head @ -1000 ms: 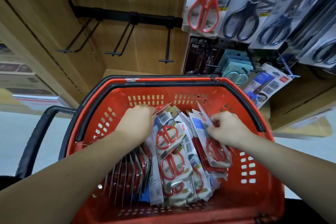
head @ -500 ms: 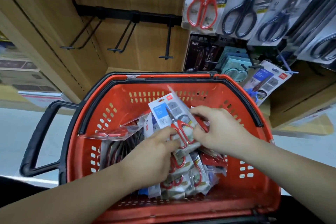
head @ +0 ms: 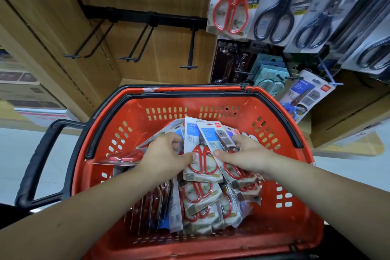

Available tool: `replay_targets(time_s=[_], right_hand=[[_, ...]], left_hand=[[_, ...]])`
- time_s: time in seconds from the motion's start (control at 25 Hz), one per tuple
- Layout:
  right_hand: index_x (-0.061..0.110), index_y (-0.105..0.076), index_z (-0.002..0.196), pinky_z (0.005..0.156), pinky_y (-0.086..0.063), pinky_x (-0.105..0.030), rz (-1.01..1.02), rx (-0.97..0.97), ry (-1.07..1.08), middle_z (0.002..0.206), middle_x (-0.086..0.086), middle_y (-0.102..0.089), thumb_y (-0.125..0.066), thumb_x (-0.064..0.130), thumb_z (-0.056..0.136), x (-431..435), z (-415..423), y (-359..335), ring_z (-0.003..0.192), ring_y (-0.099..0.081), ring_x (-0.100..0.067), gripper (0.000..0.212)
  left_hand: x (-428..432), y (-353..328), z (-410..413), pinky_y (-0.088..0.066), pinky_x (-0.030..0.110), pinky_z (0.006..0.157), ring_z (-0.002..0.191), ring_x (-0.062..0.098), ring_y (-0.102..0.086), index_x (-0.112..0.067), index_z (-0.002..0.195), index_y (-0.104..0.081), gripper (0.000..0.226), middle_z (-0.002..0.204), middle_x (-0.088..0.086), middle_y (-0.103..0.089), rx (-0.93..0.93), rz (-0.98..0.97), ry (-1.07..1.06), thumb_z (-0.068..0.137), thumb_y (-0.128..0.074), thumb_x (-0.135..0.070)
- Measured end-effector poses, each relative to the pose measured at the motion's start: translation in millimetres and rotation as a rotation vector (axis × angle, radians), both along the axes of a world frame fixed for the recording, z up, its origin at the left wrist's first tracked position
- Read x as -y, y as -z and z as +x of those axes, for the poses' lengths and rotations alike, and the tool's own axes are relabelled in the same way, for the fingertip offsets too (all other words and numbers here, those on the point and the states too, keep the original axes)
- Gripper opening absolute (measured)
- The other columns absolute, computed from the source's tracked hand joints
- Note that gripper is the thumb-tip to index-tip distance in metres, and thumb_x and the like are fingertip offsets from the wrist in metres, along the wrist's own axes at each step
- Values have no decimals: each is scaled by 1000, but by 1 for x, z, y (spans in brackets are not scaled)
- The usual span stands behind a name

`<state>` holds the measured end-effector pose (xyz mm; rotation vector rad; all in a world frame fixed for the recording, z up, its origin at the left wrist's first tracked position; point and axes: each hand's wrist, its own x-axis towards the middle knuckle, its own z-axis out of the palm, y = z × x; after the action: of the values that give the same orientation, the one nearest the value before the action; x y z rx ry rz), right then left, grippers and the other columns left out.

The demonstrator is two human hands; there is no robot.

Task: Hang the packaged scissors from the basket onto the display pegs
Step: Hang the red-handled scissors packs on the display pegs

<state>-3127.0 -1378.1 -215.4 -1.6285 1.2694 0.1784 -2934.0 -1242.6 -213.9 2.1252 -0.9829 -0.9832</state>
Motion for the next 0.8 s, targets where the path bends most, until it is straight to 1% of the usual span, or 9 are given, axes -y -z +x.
replay_targets(time_s=[0.08, 0.16, 0.24, 0.36, 0.48, 0.6, 0.64, 0.72, 0.8], right_hand=[[32, -65, 118, 91, -58, -29, 30, 20, 34, 97, 16, -74, -86, 56, 79, 2, 0, -5, 87, -74, -5, 51], [28, -64, 119, 96, -56, -29, 41, 73, 76, 93, 11, -77, -88, 50, 79, 4, -2, -4, 89, -74, -6, 52], [25, -67, 123, 102, -57, -35, 103, 175, 119, 97, 9, -81, -91, 44, 78, 2, -1, -4, 93, -77, -9, 55], [33, -63, 119, 103, -55, -37, 72, 203, 162, 112, 8, -77, -93, 58, 64, -8, 6, 4, 103, -74, -11, 67], [34, -64, 124, 106, -52, -34, 76, 221, 186, 114, 9, -75, -89, 60, 73, -17, 14, 8, 108, -70, -9, 62], [34, -67, 121, 98, -55, -31, 75, 311, 248, 103, 12, -77, -91, 49, 77, -20, 16, -5, 101, -74, -9, 52], [32, -68, 120, 91, -57, -28, 78, 368, 275, 97, 11, -80, -91, 42, 78, -18, 17, -12, 95, -77, -9, 48], [28, -69, 120, 81, -61, -29, 76, 477, 305, 91, 6, -81, -91, 26, 81, -14, 18, -26, 87, -79, -12, 45], [27, -68, 123, 87, -63, -42, 6, 531, 324, 98, -6, -80, -92, 21, 80, -8, 18, -38, 88, -80, -22, 50]], left_hand=[[1, 2, 1, -53, 27, 74, 75, 10, -64, -27, 92, -69, 11, 87, -13, -69, 5, -2, 56, 91, -80, -31], [0, 6, 0, -51, 34, 70, 67, 17, -60, -13, 96, -70, 20, 81, 1, -68, 34, -12, 132, 100, -68, -32], [-1, 7, -3, -60, 39, 81, 79, 27, -69, -12, 107, -72, 30, 95, 13, -73, -39, -2, 112, 103, -59, -39], [1, 3, -10, -59, 52, 97, 99, 34, -74, -18, 105, -75, 47, 103, 14, -77, -288, -16, -33, 96, -54, -59], [2, -4, -15, -61, 31, 94, 104, 10, -76, -26, 118, -73, 30, 110, -10, -80, -449, -25, -49, 100, -66, -50], [3, -8, -17, -57, 44, 101, 115, 18, -74, -26, 128, -67, 38, 119, -6, -79, -570, -39, -82, 95, -76, -43], [6, -12, -16, -57, 42, 102, 115, 18, -74, -25, 129, -68, 37, 119, -4, -79, -588, -67, -101, 95, -77, -38], [10, -25, -11, -59, 26, 87, 93, 10, -77, -21, 122, -72, 21, 103, -4, -81, -586, -154, -116, 101, -71, -20], [13, -40, -4, -58, 24, 72, 77, 10, -74, -18, 117, -71, 16, 90, -4, -81, -515, -249, -168, 103, -66, -11]])
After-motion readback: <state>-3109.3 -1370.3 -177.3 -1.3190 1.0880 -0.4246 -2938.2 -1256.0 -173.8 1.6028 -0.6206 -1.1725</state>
